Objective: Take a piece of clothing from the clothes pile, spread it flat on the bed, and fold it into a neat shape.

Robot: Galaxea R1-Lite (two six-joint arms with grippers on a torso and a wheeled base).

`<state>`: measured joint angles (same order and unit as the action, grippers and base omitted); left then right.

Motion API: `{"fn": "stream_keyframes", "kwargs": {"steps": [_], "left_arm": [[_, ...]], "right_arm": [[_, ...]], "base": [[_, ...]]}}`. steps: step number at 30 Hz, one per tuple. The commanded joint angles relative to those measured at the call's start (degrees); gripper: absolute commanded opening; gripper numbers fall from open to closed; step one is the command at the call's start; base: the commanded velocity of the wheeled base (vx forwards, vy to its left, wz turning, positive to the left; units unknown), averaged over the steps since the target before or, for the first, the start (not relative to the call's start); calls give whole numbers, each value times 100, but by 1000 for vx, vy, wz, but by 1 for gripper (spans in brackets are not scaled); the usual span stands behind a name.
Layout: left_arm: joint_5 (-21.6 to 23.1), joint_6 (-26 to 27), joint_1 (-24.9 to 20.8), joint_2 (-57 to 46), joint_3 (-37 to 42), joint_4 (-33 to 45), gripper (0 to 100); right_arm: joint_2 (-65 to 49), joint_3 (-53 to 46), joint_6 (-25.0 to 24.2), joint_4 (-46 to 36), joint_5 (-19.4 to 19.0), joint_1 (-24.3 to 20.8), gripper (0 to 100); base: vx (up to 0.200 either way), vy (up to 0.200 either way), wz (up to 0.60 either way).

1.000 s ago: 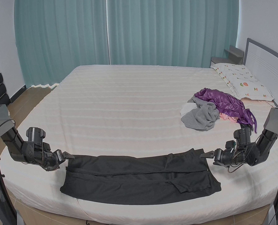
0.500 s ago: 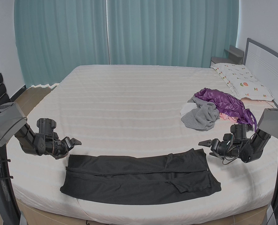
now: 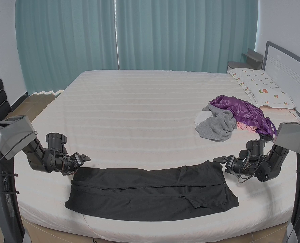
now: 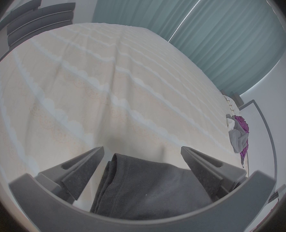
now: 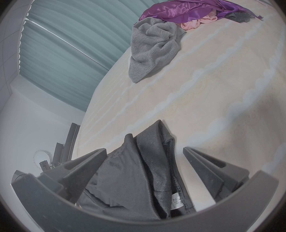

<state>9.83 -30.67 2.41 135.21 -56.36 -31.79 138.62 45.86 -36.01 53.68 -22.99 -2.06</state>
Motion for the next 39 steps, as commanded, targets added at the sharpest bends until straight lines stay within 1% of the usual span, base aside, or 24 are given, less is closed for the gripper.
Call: {"fn": "stream_keyframes", "kwargs": {"steps": [1, 2, 6, 10, 18, 24, 28, 29, 31, 33, 39], "left_arm": [[-25, 9, -13, 41, 28, -2, 100], [-33, 9, -13, 41, 28, -2, 0], [-77, -9, -4, 23, 63, 6, 0], [-288, -71, 40, 15, 160, -64, 0], [-517, -220, 93, 50, 389, -600, 0], [-534, -325, 101, 155, 380, -811, 0], [-534, -334, 101, 173, 389, -916, 0], [-534, -343, 110, 173, 389, -916, 0], [-534, -343, 110, 173, 389, -916, 0], [-534, -343, 110, 173, 389, -916, 0], [-534, -343, 110, 173, 389, -916, 0]], "right_arm": [[34, -7, -2, 3, -4, -5, 100], [34, -7, -2, 3, -4, -5, 100], [34, 2, -2, 3, -4, -5, 100], [51, 11, 15, -6, 93, -5, 100], [78, 11, 15, -6, 137, -5, 100], [86, 90, 6, -50, 155, -5, 100], [139, 186, 6, -68, 260, -5, 100], [201, 283, -2, -77, 401, -22, 100], [262, 353, -11, -77, 533, -75, 100], [315, 441, -11, -85, 576, -102, 100], [350, 635, -11, -279, 576, -189, 100]], "base": [[0, 0, 0], [0, 0, 0], [0, 0, 0], [0, 0, 0], [0, 0, 0], [0, 0, 0], [0, 0, 0], [0, 0, 0], [0, 0, 0], [0, 0, 0], [0, 0, 0]]}}
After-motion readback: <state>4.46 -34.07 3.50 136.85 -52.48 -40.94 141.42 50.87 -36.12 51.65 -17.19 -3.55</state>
